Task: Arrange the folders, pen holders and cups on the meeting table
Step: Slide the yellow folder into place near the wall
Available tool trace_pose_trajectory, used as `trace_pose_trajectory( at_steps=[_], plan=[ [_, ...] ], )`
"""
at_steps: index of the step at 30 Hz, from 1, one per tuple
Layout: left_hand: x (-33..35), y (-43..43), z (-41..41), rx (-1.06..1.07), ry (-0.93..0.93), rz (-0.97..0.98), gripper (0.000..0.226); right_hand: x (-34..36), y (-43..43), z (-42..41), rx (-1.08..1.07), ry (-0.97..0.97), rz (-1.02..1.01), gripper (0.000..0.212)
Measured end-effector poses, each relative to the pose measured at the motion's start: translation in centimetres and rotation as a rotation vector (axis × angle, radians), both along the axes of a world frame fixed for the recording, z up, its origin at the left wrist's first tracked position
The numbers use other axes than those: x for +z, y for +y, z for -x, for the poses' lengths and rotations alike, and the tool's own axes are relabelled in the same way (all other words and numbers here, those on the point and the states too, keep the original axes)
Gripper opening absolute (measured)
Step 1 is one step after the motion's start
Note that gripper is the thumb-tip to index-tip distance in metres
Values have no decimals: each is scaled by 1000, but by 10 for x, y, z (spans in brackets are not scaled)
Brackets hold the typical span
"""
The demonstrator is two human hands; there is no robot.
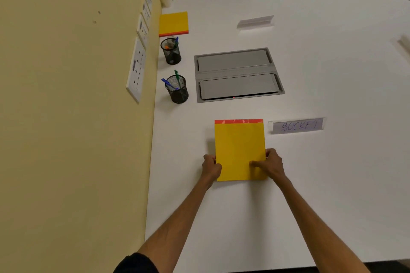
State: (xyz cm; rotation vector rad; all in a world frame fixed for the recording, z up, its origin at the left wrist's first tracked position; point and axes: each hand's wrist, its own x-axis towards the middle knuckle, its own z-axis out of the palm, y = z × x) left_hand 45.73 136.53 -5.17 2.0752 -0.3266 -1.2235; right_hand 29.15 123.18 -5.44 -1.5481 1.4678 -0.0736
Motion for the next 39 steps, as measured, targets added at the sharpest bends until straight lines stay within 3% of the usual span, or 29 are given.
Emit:
trace_pose_trajectory(
  at_steps=[6,15,20,31,34,39],
  plan=[
    [18,6,-31,53,-151,60,40,20,-6,-39,-37,-275,-119,63],
    [26,40,-80,200,-273,80,79,25,27,-116,104,-333,-115,65],
    [23,61,-104,137,-384,2,100,14,53,-161,121,-372,-136,64],
    [-3,102,-126,-101,-575,-28,60,-16,94,-196,54,-371,-196,61],
    [-9,107,-127,-239,-589,-16,59,-21,102,-198,106,-323,-124,63],
    [-17,102,-130,-424,-550,-88,71,-22,106,-209,371,-132,89,60]
  ],
)
